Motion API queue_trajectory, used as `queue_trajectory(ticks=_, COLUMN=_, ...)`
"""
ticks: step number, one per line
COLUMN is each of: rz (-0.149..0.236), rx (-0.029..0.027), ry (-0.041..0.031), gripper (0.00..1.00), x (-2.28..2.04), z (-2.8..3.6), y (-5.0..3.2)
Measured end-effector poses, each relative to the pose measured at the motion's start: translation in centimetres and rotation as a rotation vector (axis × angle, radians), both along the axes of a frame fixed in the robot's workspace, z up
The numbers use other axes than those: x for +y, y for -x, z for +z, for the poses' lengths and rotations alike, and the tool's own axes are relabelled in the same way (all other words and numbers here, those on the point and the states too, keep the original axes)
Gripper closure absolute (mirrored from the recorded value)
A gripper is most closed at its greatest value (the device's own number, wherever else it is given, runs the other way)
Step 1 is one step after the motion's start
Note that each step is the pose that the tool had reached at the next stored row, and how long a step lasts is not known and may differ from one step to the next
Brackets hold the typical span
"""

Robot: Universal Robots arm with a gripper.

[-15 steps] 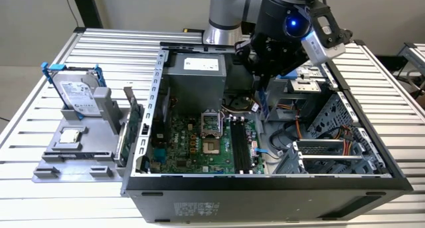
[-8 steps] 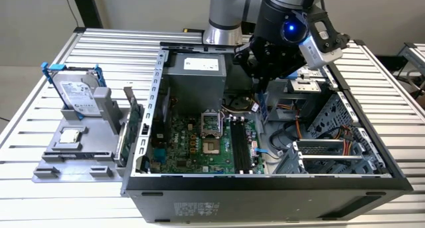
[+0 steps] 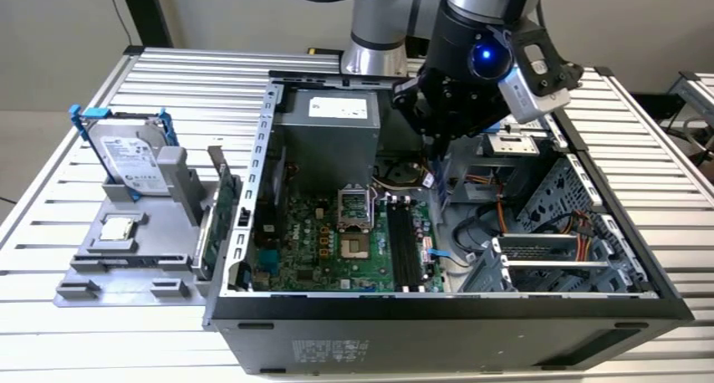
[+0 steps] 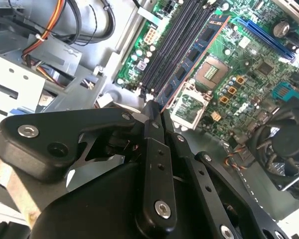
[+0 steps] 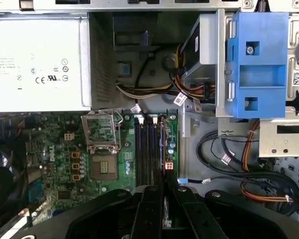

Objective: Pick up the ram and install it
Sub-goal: 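Insert the ram into the slot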

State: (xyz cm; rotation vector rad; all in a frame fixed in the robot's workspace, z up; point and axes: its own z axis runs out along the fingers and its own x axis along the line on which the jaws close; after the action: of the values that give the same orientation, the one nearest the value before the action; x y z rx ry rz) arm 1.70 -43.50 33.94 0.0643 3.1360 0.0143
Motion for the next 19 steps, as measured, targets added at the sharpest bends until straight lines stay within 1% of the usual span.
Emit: queue_trajectory(ticks=19, rz=-0.007, rx=0.0000, ry=0.0001, gripper=1.00, x=0.04, z=-1.36, y=0.00)
